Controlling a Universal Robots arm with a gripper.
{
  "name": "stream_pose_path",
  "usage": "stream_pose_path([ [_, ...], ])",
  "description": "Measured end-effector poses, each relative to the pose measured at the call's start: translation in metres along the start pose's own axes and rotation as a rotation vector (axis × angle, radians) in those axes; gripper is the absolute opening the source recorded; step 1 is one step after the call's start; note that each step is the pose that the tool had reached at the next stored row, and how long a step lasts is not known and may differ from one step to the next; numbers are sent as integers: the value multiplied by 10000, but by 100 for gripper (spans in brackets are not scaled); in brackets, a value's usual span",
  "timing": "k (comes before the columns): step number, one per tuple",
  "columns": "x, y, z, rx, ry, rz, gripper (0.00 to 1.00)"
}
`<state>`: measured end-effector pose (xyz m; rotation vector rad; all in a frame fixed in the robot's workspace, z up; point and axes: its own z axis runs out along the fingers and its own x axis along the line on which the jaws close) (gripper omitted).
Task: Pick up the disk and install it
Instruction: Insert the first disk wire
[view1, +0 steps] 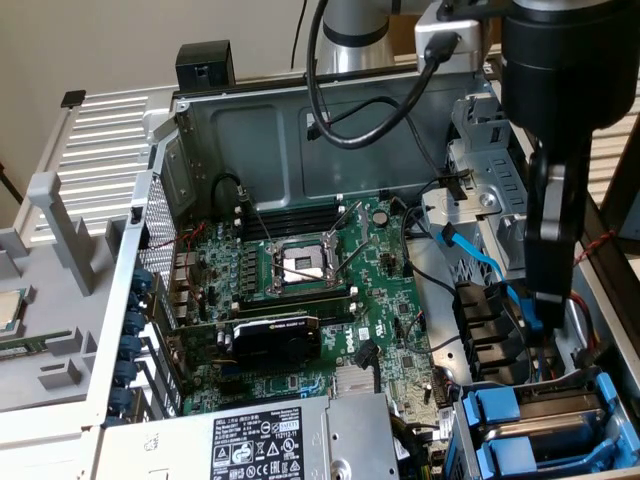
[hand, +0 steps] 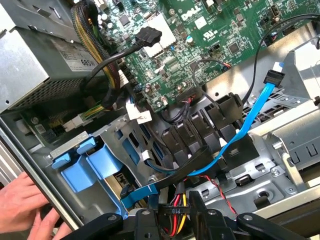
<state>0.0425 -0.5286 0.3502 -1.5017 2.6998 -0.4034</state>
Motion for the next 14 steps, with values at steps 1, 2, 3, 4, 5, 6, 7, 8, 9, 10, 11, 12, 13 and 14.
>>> stream_pose_path([
  [1, -1, 0, -2, 15, 9, -1, 35],
  [2, -1, 0, -6, 27, 13, -1, 35],
  [3, -1, 0, -9, 39, 14, 0, 35],
  [4, -2, 1, -11, 51, 17, 1, 35],
  [5, -1, 2, -12, 64, 22, 2, 35],
  [6, 0, 3, -12, 78, 30, 2, 35],
  [7, 0, 3, -15, 94, 38, 1, 35],
  [8, 1, 4, -15, 107, 39, 1, 35],
  [9, 3, 7, -15, 116, 40, 3, 35],
  [10, 5, 10, -16, 125, 42, 5, 35],
  [11, 7, 13, -17, 135, 42, 9, 35],
  [12, 9, 16, -18, 143, 42, 15, 35],
  [13, 10, 18, -18, 152, 42, 22, 35],
  [14, 10, 19, -18, 159, 43, 33, 35],
])
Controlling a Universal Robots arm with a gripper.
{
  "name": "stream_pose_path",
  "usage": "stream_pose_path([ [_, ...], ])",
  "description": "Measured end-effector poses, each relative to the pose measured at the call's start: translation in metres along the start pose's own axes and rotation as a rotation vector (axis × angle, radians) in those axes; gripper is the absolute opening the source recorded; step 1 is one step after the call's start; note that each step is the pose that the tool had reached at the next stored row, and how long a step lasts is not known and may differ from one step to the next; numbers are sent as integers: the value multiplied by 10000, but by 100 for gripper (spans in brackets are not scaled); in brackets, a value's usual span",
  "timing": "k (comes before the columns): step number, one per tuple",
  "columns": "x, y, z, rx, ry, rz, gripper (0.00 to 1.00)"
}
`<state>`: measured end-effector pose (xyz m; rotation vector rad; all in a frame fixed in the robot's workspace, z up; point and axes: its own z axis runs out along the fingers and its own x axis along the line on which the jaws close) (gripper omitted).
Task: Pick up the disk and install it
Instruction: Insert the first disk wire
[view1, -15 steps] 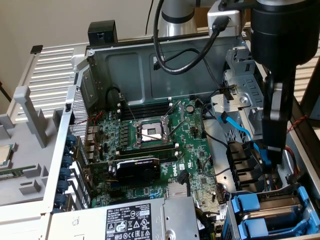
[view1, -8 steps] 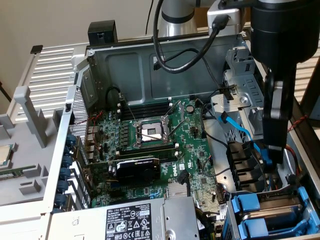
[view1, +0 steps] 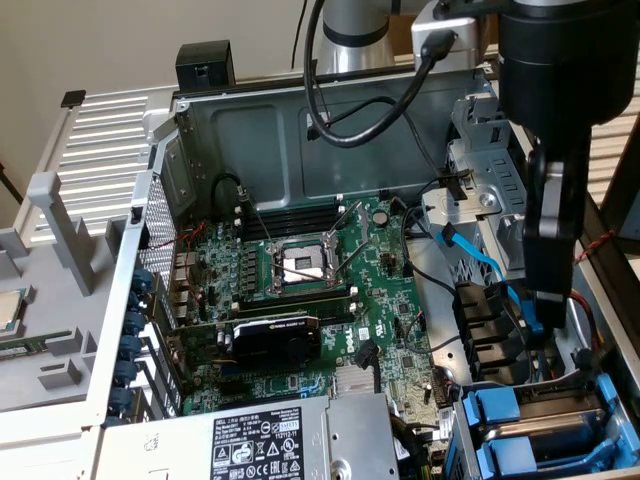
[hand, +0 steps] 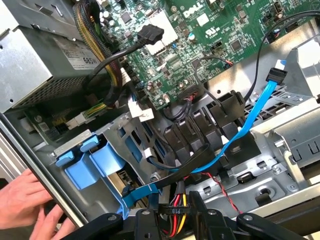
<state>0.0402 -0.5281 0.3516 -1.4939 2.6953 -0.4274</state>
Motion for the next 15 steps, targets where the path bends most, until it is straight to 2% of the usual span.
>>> stream_pose_path([
  [5, 2, 3, 0, 18, 35, 230, 35],
  [12, 2, 3, 0, -37, 206, 922, 35],
  [15, 0, 4, 1, -51, 260, 1161, 35],
])
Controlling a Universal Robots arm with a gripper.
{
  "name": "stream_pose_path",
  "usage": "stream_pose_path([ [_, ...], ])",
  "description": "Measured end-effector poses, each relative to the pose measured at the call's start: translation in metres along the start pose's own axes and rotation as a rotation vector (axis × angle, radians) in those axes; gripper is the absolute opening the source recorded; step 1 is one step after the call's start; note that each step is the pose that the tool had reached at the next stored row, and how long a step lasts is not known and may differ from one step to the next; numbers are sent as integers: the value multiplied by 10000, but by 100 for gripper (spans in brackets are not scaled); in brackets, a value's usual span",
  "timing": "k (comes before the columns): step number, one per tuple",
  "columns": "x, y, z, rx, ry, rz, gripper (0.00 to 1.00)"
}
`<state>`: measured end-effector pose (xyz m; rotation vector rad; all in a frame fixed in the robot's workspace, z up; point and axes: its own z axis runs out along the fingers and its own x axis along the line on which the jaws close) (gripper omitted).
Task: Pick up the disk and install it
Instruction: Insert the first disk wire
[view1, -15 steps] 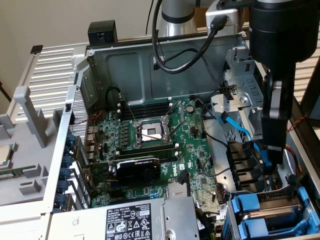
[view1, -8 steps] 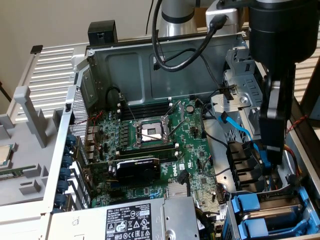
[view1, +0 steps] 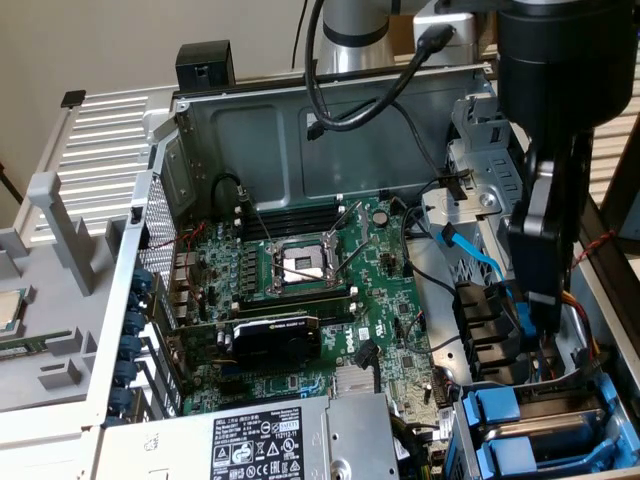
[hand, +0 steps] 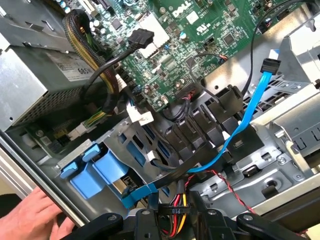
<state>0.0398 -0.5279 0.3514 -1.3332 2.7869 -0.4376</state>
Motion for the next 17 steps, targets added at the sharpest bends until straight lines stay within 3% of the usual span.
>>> stream_pose_path([
  [17, -94, -37, 23, -47, 234, 835, 35],
])
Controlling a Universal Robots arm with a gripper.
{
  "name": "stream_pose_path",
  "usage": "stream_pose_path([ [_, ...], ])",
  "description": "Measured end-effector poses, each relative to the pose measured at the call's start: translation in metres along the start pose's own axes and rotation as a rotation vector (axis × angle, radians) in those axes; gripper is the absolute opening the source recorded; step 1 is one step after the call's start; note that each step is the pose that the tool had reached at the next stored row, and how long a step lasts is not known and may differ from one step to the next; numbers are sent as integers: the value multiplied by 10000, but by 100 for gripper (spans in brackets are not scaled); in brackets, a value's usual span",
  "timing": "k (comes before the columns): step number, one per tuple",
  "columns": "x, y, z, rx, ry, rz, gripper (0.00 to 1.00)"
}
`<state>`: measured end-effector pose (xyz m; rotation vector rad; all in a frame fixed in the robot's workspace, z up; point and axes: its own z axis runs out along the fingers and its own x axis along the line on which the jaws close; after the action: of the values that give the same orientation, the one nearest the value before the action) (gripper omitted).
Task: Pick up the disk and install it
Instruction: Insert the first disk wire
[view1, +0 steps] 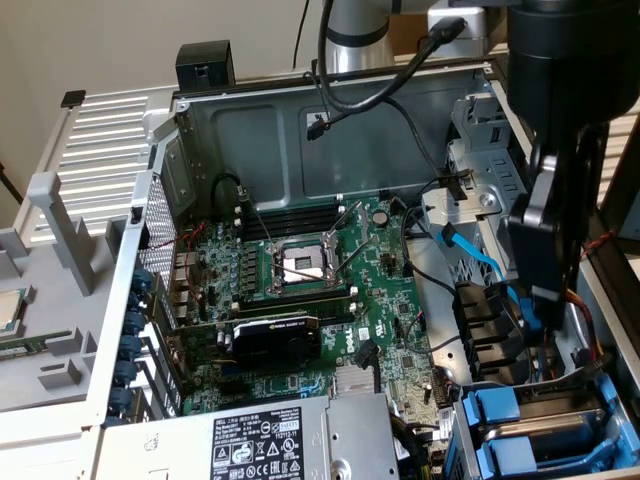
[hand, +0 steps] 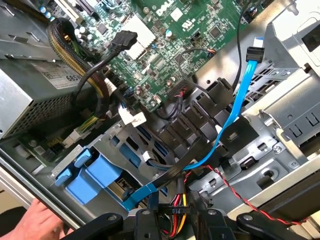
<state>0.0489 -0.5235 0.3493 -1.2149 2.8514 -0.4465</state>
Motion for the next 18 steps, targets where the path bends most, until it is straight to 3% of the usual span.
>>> stream_pose_path([
  [7, -16, -5, 20, -43, 128, 449, 35],
  [18, -68, 9, 45, -80, 224, 798, 35],
])
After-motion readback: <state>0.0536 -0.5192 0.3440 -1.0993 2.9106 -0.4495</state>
